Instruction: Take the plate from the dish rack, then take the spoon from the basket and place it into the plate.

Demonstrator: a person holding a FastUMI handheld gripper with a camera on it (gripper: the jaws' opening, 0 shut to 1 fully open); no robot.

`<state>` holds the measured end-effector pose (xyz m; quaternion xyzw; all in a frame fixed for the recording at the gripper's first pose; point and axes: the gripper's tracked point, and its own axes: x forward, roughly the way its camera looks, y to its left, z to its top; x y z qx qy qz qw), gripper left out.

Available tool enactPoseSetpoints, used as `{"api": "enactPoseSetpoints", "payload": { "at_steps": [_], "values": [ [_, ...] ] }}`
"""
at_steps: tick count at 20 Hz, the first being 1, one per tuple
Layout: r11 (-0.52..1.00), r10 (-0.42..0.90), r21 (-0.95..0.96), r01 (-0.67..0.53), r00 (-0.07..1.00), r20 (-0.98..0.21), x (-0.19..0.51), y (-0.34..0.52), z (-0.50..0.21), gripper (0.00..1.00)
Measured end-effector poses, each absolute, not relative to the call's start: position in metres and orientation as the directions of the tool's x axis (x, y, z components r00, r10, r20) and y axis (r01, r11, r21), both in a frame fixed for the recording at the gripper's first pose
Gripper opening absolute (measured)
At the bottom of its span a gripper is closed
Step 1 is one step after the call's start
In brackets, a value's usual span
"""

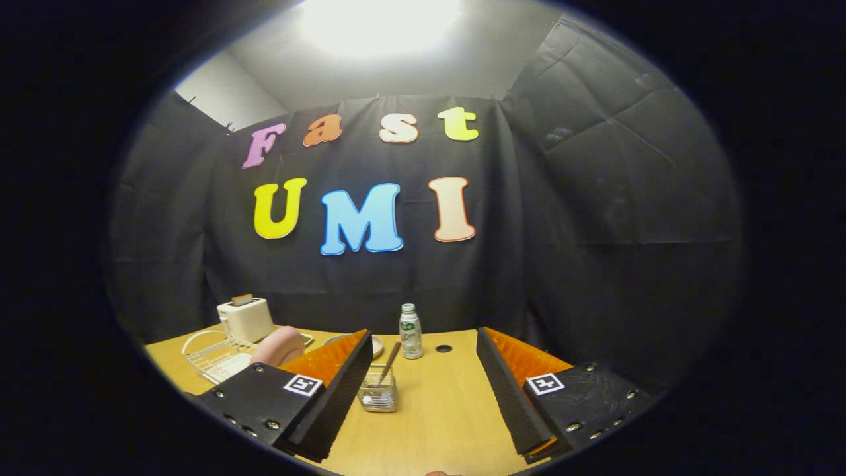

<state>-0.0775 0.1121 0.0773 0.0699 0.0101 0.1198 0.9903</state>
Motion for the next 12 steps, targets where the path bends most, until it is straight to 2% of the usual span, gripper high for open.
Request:
{"api": "enactPoseSetpoints", "payload": {
  "at_steps": [6,12],
  "values": [
    [0.920,0.359,0.163,-0.357,0.933,0.023,-0.084,0.166,0.106,0.96],
    [0.884,0.427,0.206,-0.420,0.904,0.012,-0.074,0.206,0.123,0.96]
  ]
}}
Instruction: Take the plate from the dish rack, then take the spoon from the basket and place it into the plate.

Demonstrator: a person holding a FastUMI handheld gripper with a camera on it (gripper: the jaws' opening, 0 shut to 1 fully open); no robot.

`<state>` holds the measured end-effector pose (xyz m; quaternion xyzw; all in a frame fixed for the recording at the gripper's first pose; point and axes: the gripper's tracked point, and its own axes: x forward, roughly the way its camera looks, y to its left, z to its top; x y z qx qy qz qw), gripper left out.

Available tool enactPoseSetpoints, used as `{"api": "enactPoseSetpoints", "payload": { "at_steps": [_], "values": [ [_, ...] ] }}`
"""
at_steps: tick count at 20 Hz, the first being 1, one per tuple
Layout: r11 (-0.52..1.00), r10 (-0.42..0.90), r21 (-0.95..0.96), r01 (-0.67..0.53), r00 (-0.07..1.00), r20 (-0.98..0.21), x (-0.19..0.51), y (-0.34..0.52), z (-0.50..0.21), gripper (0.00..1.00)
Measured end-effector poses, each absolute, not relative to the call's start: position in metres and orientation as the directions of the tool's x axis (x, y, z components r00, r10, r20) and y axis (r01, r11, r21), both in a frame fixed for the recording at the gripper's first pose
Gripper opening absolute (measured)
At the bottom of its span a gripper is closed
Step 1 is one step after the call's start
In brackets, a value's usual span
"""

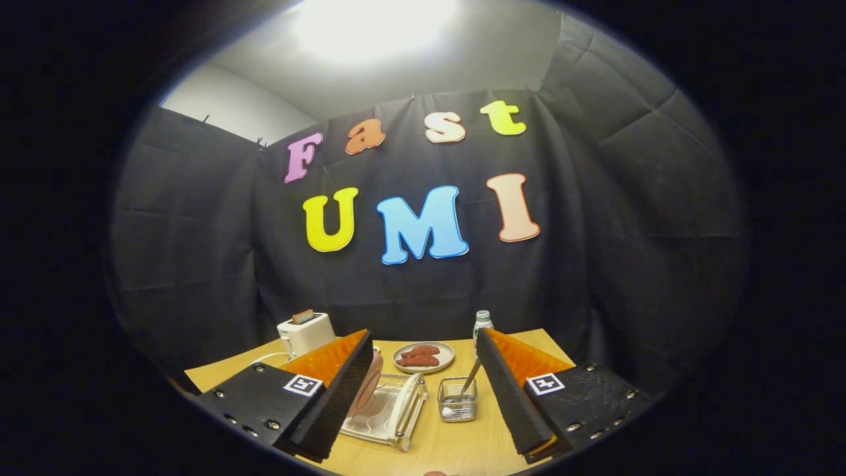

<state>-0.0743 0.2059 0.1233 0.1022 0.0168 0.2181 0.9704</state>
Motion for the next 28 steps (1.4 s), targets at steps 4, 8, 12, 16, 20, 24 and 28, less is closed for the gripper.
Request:
{"api": "enactPoseSetpoints", "payload": {
  "at_steps": [4,8,12,16,20,24,28],
  "values": [
    [0.849,0.493,0.235,-0.473,0.870,-0.029,-0.055,0.246,0.130,0.97],
    [0.805,0.575,0.273,-0.527,0.807,-0.134,-0.033,0.289,0.114,0.97],
    [0.798,0.601,0.237,-0.553,0.760,-0.249,-0.008,0.321,0.092,0.97],
    [0.790,0.611,0.238,-0.566,0.691,-0.385,0.012,0.353,0.060,0.97],
    [0.782,0.596,0.212,-0.586,0.603,-0.531,0.023,0.380,0.028,0.97],
    [0.785,0.558,0.203,-0.585,0.526,-0.642,0.028,0.397,-0.004,0.97],
    [0.799,0.510,0.212,-0.562,0.448,-0.735,0.030,0.407,-0.036,0.97]
  ]
}}
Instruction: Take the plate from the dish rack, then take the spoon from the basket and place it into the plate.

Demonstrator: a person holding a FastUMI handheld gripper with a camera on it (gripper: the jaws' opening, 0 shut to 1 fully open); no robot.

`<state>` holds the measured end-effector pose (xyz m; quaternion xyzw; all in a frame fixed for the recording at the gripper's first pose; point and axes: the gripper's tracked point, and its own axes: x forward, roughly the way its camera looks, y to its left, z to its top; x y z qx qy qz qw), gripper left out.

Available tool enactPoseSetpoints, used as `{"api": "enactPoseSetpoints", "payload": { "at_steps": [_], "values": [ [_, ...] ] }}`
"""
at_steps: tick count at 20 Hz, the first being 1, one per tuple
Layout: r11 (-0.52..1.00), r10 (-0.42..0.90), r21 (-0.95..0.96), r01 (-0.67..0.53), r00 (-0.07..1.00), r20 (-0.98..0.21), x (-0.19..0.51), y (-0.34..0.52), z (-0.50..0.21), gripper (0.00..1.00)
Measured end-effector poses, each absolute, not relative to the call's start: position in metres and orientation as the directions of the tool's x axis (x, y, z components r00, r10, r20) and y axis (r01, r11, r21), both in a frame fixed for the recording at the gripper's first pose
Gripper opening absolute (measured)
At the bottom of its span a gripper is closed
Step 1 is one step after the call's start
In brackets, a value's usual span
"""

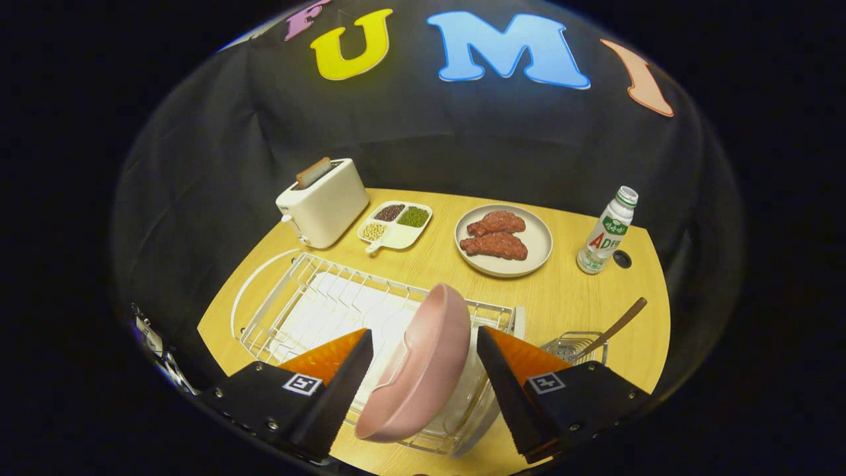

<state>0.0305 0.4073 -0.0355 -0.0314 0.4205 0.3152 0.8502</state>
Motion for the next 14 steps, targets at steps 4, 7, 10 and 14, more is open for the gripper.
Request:
{"api": "enactPoseSetpoints", "payload": {
  "at_steps": [4,7,10,14],
  "values": [
    [0.816,0.461,0.223,-0.533,0.366,-0.809,0.029,0.415,-0.064,0.91],
    [0.828,0.437,0.231,-0.510,0.331,-0.836,0.024,0.417,-0.071,0.81],
    [0.836,0.394,0.205,-0.508,0.298,-0.870,0.022,0.416,-0.075,0.56],
    [0.849,0.315,0.144,-0.508,0.268,-0.910,0.019,0.406,-0.081,0.43]
  ]
}}
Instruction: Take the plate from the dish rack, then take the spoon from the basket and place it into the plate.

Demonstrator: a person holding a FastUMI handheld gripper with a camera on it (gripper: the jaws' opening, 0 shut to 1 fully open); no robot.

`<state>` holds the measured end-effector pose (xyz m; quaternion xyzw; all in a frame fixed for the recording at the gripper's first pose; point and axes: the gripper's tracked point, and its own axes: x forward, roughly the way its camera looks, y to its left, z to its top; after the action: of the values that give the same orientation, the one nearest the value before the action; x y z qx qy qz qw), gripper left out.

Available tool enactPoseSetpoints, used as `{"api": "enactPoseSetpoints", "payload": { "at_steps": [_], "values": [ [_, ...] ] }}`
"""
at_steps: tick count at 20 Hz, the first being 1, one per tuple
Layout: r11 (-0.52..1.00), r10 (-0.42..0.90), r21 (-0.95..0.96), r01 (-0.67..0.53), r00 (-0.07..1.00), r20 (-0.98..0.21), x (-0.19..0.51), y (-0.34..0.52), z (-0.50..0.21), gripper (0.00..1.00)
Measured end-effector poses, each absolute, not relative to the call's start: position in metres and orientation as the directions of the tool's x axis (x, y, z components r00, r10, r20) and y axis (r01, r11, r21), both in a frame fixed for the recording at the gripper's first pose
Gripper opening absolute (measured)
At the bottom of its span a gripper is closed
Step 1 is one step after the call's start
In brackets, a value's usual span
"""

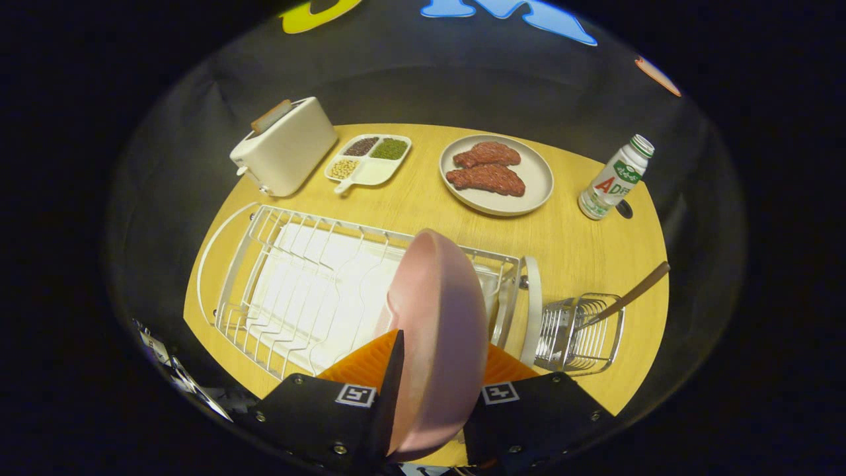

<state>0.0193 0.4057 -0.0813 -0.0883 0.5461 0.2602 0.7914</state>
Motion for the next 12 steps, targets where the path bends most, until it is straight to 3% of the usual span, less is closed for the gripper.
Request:
{"api": "enactPoseSetpoints", "payload": {
  "at_steps": [5,6,12],
  "values": [
    [0.872,0.252,0.111,-0.476,0.243,-0.937,0.034,0.391,-0.067,0.37],
    [0.867,0.248,0.106,-0.486,0.238,-0.939,0.037,0.391,-0.066,0.33],
    [0.802,0.181,-0.031,-0.597,0.292,-0.939,0.053,0.405,-0.052,0.29]
  ]
}}
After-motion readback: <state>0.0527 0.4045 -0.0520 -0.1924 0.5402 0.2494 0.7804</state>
